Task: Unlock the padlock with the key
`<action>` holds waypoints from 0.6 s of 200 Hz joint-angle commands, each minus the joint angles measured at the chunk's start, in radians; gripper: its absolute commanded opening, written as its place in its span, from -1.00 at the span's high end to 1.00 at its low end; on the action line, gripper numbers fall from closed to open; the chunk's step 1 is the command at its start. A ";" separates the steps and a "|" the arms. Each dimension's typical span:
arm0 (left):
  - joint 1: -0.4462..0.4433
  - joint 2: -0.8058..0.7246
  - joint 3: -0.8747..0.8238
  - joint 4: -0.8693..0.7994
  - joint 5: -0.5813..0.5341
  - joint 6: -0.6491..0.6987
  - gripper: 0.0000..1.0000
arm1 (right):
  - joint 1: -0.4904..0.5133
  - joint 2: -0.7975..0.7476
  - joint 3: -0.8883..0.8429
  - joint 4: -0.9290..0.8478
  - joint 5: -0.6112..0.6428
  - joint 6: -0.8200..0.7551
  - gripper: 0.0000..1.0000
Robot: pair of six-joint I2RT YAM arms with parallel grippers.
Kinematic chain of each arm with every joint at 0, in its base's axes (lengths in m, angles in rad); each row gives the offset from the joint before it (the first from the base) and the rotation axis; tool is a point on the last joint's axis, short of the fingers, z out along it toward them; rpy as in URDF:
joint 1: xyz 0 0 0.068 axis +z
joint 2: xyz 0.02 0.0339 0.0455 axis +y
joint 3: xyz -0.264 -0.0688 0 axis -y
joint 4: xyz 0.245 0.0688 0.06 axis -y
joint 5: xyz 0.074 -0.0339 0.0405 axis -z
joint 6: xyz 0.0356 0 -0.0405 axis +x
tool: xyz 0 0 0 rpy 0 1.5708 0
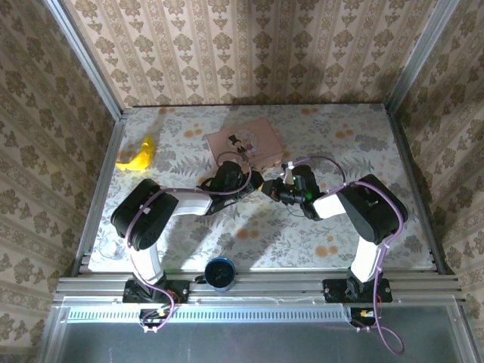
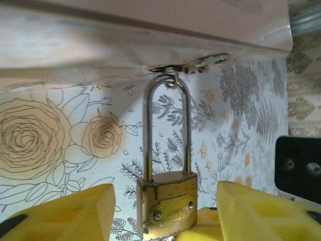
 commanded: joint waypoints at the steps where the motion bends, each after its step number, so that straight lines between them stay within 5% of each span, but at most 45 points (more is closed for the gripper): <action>1: 0.013 0.004 -0.011 0.096 0.002 -0.026 -0.01 | -0.011 0.026 0.038 0.084 -0.006 0.040 1.00; 93: 0.027 0.076 -0.012 0.195 0.048 -0.081 0.03 | -0.012 0.053 0.052 0.117 -0.027 0.067 1.00; 120: 0.028 0.084 -0.006 0.206 0.056 -0.082 0.28 | -0.012 0.060 0.056 0.119 -0.030 0.071 1.00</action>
